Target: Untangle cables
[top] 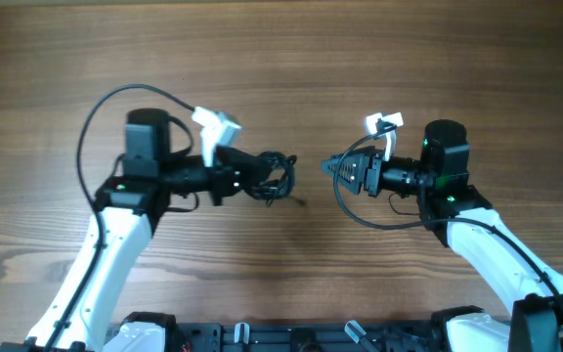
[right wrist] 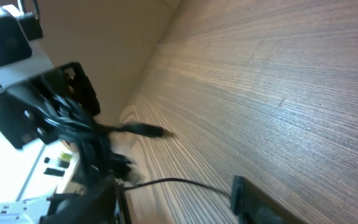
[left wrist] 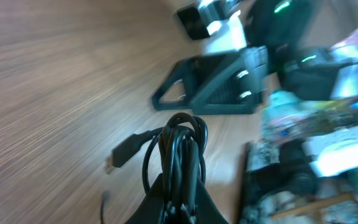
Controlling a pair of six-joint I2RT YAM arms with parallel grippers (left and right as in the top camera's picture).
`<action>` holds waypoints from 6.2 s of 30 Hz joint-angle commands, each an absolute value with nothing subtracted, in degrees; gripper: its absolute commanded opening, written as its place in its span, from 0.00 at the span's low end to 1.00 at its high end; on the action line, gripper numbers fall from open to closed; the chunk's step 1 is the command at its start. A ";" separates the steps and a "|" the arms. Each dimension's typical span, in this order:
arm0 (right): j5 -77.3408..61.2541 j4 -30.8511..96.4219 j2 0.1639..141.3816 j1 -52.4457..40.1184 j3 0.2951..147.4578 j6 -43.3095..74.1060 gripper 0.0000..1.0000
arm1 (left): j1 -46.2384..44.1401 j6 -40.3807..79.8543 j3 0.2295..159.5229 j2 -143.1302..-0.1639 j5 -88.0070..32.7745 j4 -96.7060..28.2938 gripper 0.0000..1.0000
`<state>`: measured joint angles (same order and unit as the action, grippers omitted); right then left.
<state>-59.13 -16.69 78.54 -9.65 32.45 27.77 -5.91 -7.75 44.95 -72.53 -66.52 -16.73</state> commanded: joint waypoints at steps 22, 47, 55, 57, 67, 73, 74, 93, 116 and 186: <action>-28.67 -37.12 78.43 -34.35 33.06 54.68 0.89 | 3.60 20.21 45.23 -72.44 -82.83 -16.60 0.04; -1.30 -31.09 78.43 -29.80 33.06 54.59 0.94 | -4.23 20.16 45.23 -72.44 -79.61 -16.78 0.04; -34.26 -21.39 78.41 -28.08 33.06 47.92 0.83 | -4.23 19.77 45.23 -72.44 -73.65 -13.56 0.04; -46.81 -22.06 78.41 -25.89 33.06 47.48 0.84 | -3.75 19.75 45.23 -72.44 -72.34 -12.27 0.04; -52.31 -34.15 78.43 -22.79 33.06 43.51 0.82 | -1.80 10.44 45.23 -72.44 -79.07 -10.92 0.04; -47.11 -36.99 78.43 -22.76 33.06 43.75 0.82 | -1.80 9.15 45.23 -72.44 -80.73 -11.16 0.04; -47.13 -36.73 78.43 -22.26 33.06 43.68 0.81 | -1.67 9.15 45.23 -72.44 -80.68 -11.14 0.04; -49.54 -37.95 78.43 -20.84 33.06 51.44 0.81 | -3.84 9.41 45.23 -72.44 -79.77 -11.55 0.04; -31.24 -17.52 78.06 -19.42 33.06 47.11 0.77 | -8.78 9.41 45.23 -72.44 -80.07 -10.90 0.04; -61.25 -15.75 76.29 -20.43 33.04 7.38 0.82 | -14.72 -3.70 45.21 -72.44 -62.00 -27.94 0.07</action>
